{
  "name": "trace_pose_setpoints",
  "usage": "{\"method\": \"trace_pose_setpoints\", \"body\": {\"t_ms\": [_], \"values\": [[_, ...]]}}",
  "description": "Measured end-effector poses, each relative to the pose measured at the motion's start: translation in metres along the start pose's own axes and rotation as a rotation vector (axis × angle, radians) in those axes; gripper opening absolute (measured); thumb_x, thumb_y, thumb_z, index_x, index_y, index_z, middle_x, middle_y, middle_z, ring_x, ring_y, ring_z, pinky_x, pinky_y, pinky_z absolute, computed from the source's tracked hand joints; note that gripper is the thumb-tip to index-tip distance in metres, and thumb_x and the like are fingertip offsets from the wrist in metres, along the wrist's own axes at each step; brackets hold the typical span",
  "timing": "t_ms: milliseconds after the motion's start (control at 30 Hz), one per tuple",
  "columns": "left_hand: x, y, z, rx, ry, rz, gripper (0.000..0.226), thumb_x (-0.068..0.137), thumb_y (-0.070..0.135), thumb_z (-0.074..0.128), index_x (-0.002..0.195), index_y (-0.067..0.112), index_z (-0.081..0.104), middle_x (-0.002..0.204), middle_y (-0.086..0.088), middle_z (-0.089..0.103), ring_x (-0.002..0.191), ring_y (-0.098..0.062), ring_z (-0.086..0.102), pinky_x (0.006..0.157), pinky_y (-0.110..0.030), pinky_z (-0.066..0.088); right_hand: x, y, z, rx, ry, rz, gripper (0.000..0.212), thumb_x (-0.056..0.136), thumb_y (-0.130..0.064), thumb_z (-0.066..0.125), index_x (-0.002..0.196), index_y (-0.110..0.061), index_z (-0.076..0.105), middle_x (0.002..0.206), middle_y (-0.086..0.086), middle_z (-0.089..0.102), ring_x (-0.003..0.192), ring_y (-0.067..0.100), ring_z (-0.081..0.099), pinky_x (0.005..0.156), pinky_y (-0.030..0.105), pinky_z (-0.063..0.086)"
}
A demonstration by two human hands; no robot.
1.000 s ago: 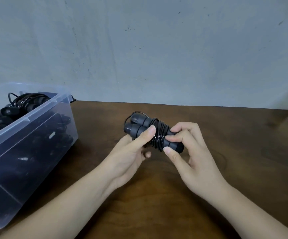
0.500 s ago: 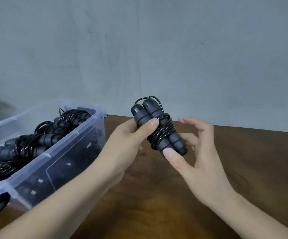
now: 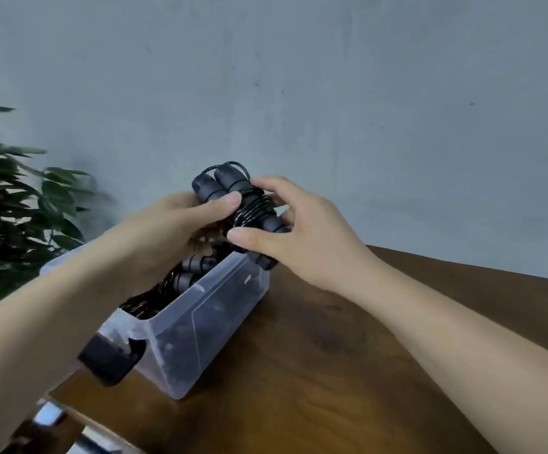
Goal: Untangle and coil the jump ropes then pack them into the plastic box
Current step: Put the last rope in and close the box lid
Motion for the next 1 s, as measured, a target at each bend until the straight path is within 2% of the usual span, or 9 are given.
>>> {"method": "trace_pose_setpoints", "body": {"t_ms": [100,233,367,433,567,633,733,833,1000], "values": [[-0.011,-0.011,-0.045,-0.043,0.013,-0.055,0.049,0.091,0.046,0.079,0.125,0.01,0.074,0.128,-0.018,0.073,0.102,-0.025,0.068,0.087,-0.036,0.051,0.024,-0.02,0.027,-0.05,-0.097,-0.061,0.08,0.081,-0.054,0.089,0.152,-0.043,0.054,0.123,-0.021,0.067,0.095,-0.005,0.061,0.087,0.018,0.047],[-0.025,-0.035,-0.099,-0.116,-0.085,-0.184,0.076,0.067,0.031,0.097,0.13,0.0,0.069,0.122,-0.023,0.071,0.099,-0.032,0.07,0.091,-0.047,0.053,0.047,-0.043,0.072,-0.072,-0.283,-0.118,0.084,0.077,-0.05,0.093,0.152,-0.045,0.056,0.144,-0.022,0.063,0.125,-0.002,0.06,0.109,0.024,0.048],[-0.026,-0.045,-0.124,0.195,-0.187,-0.211,0.047,0.076,0.017,0.089,0.116,-0.002,0.074,0.12,-0.028,0.071,0.107,-0.035,0.069,0.093,-0.039,0.056,0.046,-0.049,0.099,-0.16,-0.41,-0.172,0.086,0.078,-0.045,0.094,0.154,-0.045,0.054,0.148,-0.019,0.061,0.13,0.001,0.056,0.107,0.016,0.044],[-0.028,-0.05,-0.135,0.402,-0.266,-0.232,0.061,0.071,0.028,0.096,0.118,0.0,0.072,0.119,-0.022,0.074,0.112,-0.036,0.069,0.104,-0.043,0.049,0.043,-0.055,0.119,-0.228,-0.473,-0.217,0.086,0.079,-0.043,0.093,0.155,-0.042,0.053,0.136,-0.023,0.061,0.116,-0.002,0.056,0.096,0.005,0.039],[-0.03,-0.053,-0.138,0.672,-0.394,-0.287,0.078,0.069,0.05,0.096,0.134,0.017,0.067,0.129,-0.006,0.074,0.125,-0.027,0.068,0.119,-0.053,0.04,0.04,-0.066,0.145,-0.334,-0.515,-0.281,0.083,0.084,-0.039,0.088,0.157,-0.041,0.05,0.098,-0.018,0.046,0.082,-0.007,0.049,0.071,0.012,0.043],[-0.025,-0.053,-0.143,0.745,-0.371,-0.269,0.078,0.068,0.067,0.09,0.131,0.024,0.069,0.129,0.002,0.074,0.125,-0.022,0.067,0.117,-0.053,0.041,0.038,-0.072,0.155,-0.391,-0.537,-0.318,0.069,0.087,-0.031,0.082,0.152,-0.037,0.057,0.1,-0.011,0.046,0.078,-0.008,0.045,0.068,0.015,0.044],[-0.02,-0.057,-0.15,0.856,-0.304,-0.221,0.069,0.064,0.081,0.084,0.116,0.037,0.075,0.126,0.013,0.07,0.121,-0.015,0.066,0.112,-0.053,0.044,0.031,-0.079,0.172,-0.54,-0.531,-0.399,0.043,0.093,-0.023,0.071,0.134,-0.028,0.063,0.097,-0.001,0.042,0.076,0.01,0.044,0.06,0.032,0.042],[-0.021,-0.056,-0.153,0.865,-0.233,-0.197,0.061,0.06,0.077,0.089,0.11,0.045,0.075,0.117,0.018,0.071,0.112,-0.011,0.069,0.107,-0.05,0.049,0.033,-0.081,0.178,-0.676,-0.448,-0.407,0.033,0.094,-0.023,0.069,0.126,-0.026,0.064,0.096,0.0,0.039,0.083,0.025,0.051,0.062,0.035,0.037],[-0.031,-0.034,-0.149,0.824,-0.026,-0.042,0.063,0.055,0.059,0.101,0.11,0.05,0.072,0.107,0.018,0.077,0.102,-0.007,0.073,0.1,-0.045,0.055,0.037,-0.083,0.175,-0.673,-0.449,-0.401,0.025,0.093,-0.025,0.068,0.118,-0.025,0.067,0.092,-0.003,0.043,0.084,0.025,0.054,0.063,0.036,0.041]]}}
Point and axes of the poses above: each hand's wrist, its own x-axis towards the middle knuckle, its own z-axis out of the palm, y = z × x, the point moved 8 cm from there along x, towards the middle knuckle
